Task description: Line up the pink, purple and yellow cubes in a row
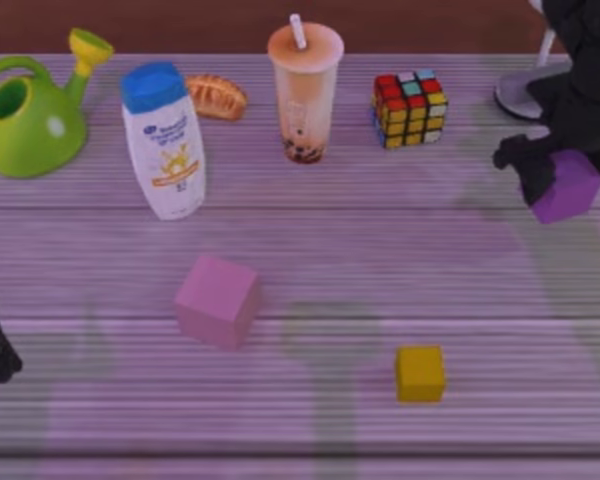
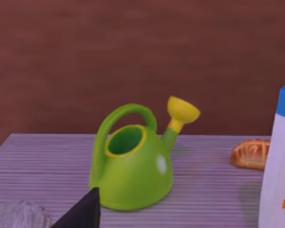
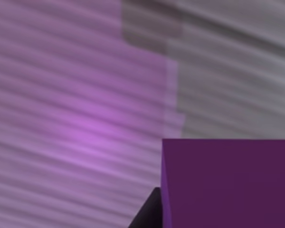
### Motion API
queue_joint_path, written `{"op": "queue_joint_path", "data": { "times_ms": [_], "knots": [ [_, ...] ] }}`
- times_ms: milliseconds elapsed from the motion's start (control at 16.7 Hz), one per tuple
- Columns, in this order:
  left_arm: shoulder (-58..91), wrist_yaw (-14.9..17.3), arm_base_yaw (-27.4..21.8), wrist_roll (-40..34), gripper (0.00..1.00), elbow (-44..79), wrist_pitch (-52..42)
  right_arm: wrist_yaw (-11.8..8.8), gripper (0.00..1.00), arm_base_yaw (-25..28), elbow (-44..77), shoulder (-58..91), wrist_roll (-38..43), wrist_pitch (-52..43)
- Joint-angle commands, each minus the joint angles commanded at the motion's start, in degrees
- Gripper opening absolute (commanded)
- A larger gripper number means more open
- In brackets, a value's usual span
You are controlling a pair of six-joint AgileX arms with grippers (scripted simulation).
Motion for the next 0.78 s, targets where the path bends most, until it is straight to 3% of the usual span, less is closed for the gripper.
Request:
{"op": "queue_joint_path", "data": {
  "times_ms": [180,360,780],
  "knots": [
    [0.0,0.0,0.0,0.0,1.0,0.0,0.0,0.02,0.0,1.45,-0.62,-0.45,2.07,0.09],
    [0.0,0.0,0.0,0.0,1.0,0.0,0.0,0.11,0.0,6.36,-2.77,-2.16,9.22,0.51],
    [0.0,0.0,0.0,0.0,1.0,0.0,0.0,0.26,0.0,24.54,-12.24,-8.91,37.29,1.99]
  ]
}}
